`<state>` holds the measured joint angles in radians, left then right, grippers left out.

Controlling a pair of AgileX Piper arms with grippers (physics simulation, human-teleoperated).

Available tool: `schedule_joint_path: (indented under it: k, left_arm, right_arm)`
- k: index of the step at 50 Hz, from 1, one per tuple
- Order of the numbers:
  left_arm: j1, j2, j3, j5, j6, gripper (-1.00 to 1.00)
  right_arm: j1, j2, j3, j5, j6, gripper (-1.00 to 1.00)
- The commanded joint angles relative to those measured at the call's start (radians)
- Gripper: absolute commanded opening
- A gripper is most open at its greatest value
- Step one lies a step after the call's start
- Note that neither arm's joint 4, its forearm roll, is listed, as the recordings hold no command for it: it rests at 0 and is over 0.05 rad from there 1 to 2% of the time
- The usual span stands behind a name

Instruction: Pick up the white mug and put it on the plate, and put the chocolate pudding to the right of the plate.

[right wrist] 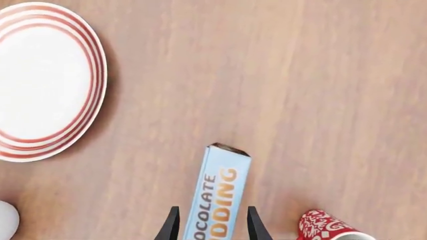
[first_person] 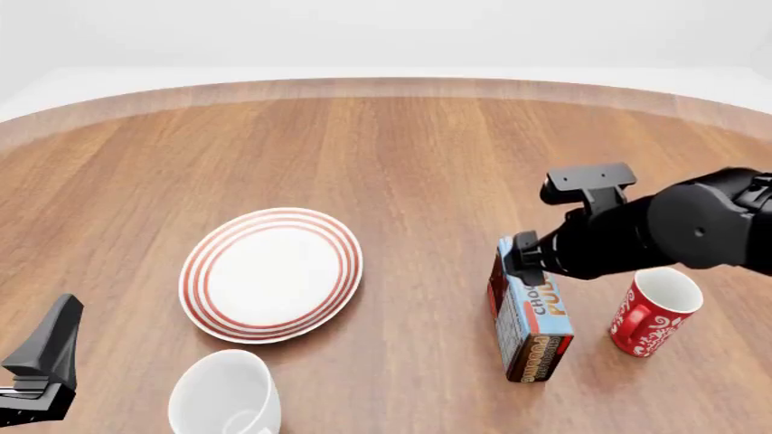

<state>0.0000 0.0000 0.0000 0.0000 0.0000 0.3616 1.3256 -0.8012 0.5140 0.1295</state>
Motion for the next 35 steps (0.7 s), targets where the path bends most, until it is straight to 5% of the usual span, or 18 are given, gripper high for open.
schedule_joint_path:
  k: [1, 35]
  left_arm:
    - [0.000, 0.000, 0.000, 0.000, 0.000, 1.00]
    - [0.000, 0.000, 0.000, 0.000, 0.000, 1.00]
  right_arm:
    - [-0.013, 0.016, 0.020, -0.016, 0.001, 1.00]
    - [0.002, 0.067, 0.050, -0.060, 0.025, 1.00]
